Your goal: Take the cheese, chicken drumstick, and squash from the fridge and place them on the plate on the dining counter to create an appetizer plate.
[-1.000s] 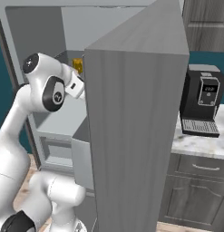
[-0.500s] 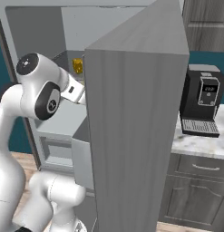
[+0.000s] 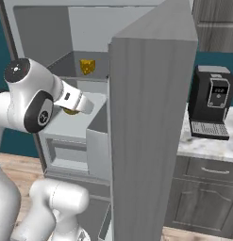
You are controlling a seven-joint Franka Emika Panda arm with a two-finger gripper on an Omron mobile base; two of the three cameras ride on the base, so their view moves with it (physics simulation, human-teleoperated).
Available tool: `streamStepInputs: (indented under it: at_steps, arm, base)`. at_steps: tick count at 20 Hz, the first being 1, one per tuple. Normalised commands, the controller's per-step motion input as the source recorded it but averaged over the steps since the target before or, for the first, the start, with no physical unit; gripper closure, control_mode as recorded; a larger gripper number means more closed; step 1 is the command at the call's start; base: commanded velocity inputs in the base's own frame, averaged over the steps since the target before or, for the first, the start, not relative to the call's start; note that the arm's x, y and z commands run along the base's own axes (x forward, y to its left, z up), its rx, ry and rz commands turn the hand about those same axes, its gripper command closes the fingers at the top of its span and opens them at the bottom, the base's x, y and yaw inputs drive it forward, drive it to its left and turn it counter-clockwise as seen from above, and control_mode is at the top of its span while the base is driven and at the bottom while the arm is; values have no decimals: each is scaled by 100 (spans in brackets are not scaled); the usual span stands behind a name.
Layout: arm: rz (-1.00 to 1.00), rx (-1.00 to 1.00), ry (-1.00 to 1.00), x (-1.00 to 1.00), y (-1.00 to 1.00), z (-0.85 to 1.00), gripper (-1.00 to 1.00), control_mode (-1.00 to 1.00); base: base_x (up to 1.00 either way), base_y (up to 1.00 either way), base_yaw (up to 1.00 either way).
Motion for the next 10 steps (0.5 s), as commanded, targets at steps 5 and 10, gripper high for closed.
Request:
streamStepInputs:
  at_steps: [5, 10]
  arm:
    - [0, 0, 0, 0, 0, 0, 100, 100]
    - [0, 0, 0, 0, 0, 0, 100, 100]
  base:
    - [-73, 23, 13]
    - [-50, 54, 34]
